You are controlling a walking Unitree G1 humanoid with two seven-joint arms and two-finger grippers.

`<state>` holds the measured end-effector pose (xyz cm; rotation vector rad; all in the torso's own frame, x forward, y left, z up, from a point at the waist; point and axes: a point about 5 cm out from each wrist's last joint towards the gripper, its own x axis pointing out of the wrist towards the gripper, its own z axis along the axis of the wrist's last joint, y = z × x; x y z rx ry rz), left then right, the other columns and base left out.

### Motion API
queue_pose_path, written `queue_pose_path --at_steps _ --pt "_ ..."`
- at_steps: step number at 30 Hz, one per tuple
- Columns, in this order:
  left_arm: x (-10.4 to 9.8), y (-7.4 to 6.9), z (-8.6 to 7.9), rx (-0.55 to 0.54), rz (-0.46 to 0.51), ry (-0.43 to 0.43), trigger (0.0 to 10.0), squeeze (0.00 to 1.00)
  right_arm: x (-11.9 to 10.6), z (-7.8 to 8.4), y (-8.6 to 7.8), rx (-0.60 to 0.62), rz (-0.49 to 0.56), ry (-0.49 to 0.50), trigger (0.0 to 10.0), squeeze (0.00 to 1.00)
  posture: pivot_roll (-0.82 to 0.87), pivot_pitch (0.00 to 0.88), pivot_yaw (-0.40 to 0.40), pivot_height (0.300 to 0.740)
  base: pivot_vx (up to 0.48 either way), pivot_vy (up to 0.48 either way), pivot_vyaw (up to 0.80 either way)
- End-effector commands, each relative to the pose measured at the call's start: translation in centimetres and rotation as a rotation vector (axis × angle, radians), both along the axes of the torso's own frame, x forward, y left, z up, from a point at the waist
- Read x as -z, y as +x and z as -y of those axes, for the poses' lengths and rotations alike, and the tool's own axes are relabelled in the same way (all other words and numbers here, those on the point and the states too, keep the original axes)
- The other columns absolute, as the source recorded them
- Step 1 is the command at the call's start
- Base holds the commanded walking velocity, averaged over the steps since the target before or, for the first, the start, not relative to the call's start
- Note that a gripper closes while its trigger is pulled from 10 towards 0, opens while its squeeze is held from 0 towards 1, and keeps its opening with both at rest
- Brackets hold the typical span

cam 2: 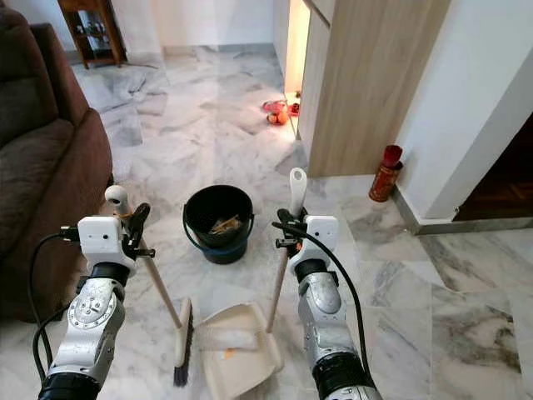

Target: Sweep floor

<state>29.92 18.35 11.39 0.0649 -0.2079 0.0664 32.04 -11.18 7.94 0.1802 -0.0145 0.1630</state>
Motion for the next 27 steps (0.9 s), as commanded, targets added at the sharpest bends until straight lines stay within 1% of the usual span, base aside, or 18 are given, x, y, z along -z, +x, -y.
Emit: queue_pose_path --at_steps 1,3,6,8,15,23,27 --pt "-1.11 0.37 0.09 0.004 0.045 0.015 10.0 0.0 -1.21 -0.38 0.49 -0.014 0.047 0.008 10.0 0.0 0.07 0.0 0.012 0.74 0.277 0.0 0.0" --pt "-1.11 0.37 0.11 0.004 0.045 0.016 10.0 0.0 -1.22 -0.46 0.47 -0.02 0.05 0.001 10.0 0.0 0.07 0.0 0.012 0.74 0.281 0.0 0.0" --pt "-1.14 0.37 0.13 0.006 0.047 0.016 10.0 0.0 -1.24 -0.65 0.46 -0.026 0.051 0.001 10.0 0.0 0.07 0.0 0.012 0.74 0.281 0.0 0.79" --pt "-1.15 0.38 0.17 0.008 0.048 0.016 10.0 0.0 -1.03 -0.68 0.43 -0.02 0.033 0.015 10.0 0.0 0.08 0.0 0.012 0.74 0.283 0.0 0.0" --pt "-1.16 0.4 0.15 0.009 0.047 0.018 10.0 0.0 -0.89 -0.68 0.33 -0.024 0.031 0.011 10.0 0.0 0.08 0.0 0.013 0.74 0.285 0.0 0.0" --pt "-1.16 0.41 0.11 0.01 0.047 0.018 10.0 0.0 -0.97 -0.67 0.39 -0.016 0.03 0.036 10.0 0.0 0.08 0.0 0.013 0.74 0.29 0.0 0.0" --pt "-1.12 0.38 0.12 0.009 0.045 0.018 10.0 0.0 -0.98 -0.68 0.37 -0.019 0.029 0.032 10.0 0.0 0.08 0.0 0.013 0.74 0.292 0.0 0.0"
